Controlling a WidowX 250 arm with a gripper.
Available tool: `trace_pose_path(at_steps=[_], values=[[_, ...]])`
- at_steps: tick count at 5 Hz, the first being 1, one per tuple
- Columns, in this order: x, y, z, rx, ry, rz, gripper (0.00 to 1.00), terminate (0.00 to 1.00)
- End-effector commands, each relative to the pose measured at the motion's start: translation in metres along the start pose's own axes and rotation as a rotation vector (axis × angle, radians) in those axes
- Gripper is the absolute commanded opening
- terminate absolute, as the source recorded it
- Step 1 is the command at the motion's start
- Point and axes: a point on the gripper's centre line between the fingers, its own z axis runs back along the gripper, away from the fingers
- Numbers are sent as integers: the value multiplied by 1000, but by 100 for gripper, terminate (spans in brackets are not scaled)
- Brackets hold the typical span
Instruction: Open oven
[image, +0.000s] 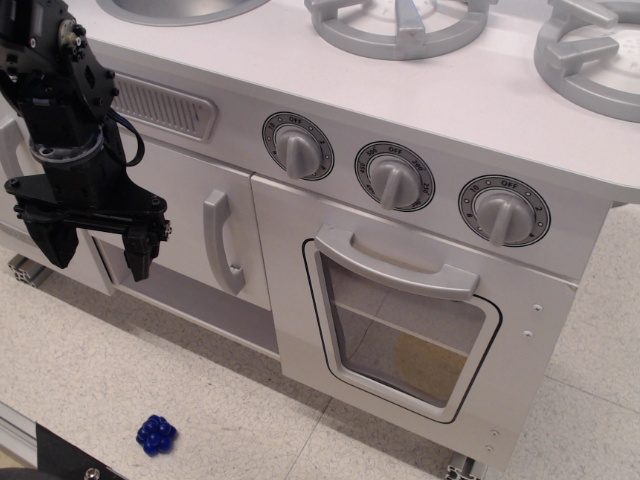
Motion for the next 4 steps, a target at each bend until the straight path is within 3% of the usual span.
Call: trace_pose_path(at_steps=[1, 2, 3, 4], values=[[0, 0, 0, 0, 0, 0, 100, 0], [-11, -28, 10, -72, 10, 156, 100, 0], [-19, -60, 11, -105, 20, 273, 100, 0], [-18, -85, 10, -101, 3, 415, 100, 0]])
